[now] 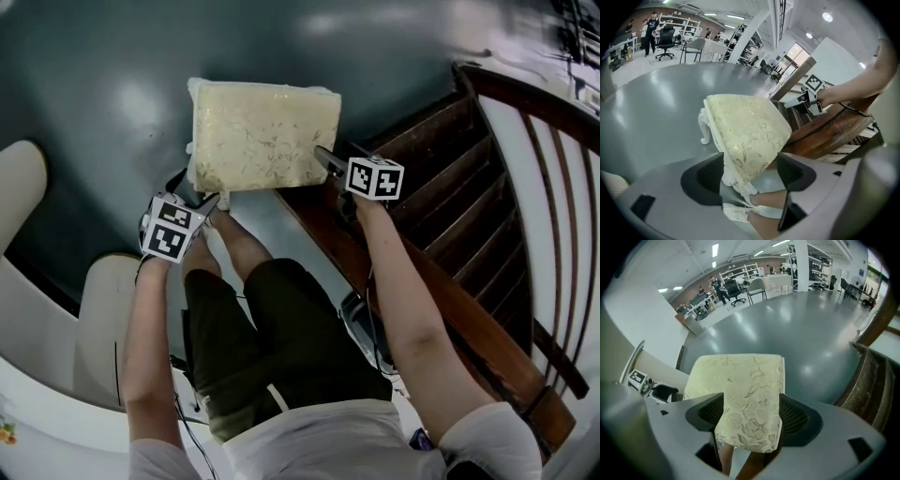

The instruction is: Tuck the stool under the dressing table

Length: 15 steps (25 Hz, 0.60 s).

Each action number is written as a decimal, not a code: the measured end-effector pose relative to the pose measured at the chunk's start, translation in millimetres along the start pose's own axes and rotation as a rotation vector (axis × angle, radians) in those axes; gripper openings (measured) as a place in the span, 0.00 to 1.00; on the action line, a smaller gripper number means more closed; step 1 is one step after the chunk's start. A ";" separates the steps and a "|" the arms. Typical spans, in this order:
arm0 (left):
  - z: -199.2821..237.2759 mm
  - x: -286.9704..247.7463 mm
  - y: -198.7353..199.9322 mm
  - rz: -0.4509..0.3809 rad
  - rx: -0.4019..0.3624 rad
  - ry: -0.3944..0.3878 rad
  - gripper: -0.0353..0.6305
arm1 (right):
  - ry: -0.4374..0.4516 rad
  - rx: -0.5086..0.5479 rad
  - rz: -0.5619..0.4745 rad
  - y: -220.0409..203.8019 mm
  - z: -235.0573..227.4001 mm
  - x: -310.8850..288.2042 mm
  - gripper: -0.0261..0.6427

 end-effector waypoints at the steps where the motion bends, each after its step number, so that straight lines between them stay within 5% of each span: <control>1: 0.7 -5.1 -0.8 0.005 0.001 -0.007 0.57 | 0.003 -0.006 -0.001 -2.6 -3.1 -3.5 0.61; 15: -3.6 -45.0 -6.7 0.114 -0.072 -0.028 0.65 | 0.094 -0.075 -0.005 -10.7 -24.1 -37.7 0.76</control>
Point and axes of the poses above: the fingertips, and each gripper's own axes: x backward along the fingers, z to its left, y out of its top, the point moved 10 cm from there along x, backward along the fingers, and after that the axes turned 6 degrees about z, right-handed, at the moved point
